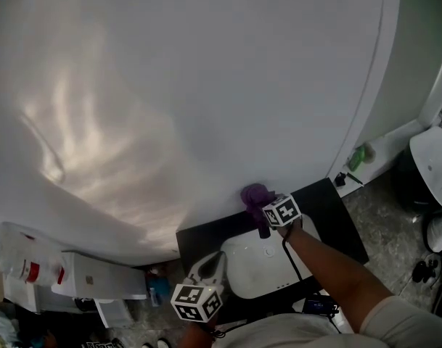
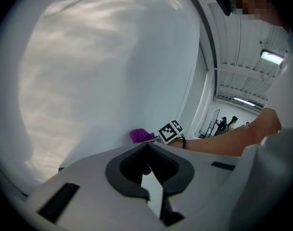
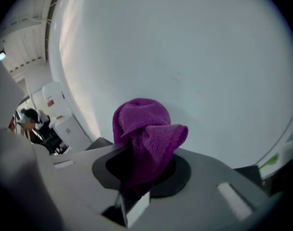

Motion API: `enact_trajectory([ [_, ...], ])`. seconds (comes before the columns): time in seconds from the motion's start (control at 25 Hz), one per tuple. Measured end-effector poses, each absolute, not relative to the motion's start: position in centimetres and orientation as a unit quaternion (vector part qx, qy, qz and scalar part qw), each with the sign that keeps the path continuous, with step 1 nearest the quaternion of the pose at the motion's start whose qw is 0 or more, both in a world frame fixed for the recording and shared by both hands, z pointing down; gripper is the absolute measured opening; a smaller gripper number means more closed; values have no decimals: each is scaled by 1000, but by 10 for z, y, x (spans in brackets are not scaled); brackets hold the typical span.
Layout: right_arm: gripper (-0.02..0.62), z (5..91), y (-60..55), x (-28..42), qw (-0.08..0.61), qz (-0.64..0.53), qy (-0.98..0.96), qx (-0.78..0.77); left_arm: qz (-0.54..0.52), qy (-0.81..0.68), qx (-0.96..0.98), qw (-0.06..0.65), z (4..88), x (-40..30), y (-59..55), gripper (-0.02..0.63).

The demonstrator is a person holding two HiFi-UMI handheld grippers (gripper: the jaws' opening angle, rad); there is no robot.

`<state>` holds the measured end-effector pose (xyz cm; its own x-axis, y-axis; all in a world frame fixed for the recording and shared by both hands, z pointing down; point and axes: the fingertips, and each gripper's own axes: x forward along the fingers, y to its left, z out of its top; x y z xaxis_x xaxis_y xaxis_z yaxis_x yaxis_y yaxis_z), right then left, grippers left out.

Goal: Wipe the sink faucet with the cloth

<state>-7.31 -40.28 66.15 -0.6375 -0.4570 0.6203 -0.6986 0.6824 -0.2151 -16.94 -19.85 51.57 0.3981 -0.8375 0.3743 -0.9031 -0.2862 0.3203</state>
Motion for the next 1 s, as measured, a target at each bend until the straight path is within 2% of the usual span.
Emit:
enact_trajectory([
  [0.16,73,671,-369,-65,252,241,-879,326,68,-538,803,246,518,-163,-194,7],
  [0.4,74,683,-279,-49,279,253,-877,298,68,-526,810,251,522,-156,-201,7],
  [0.84,75,458,-268,-38,104,146,-936,303,45,-527,829,182,458,-144,-237,6],
  [1.0,75,402,-255,-37,55,114,-944,304,21,-532,830,166,429,-146,-240,7],
])
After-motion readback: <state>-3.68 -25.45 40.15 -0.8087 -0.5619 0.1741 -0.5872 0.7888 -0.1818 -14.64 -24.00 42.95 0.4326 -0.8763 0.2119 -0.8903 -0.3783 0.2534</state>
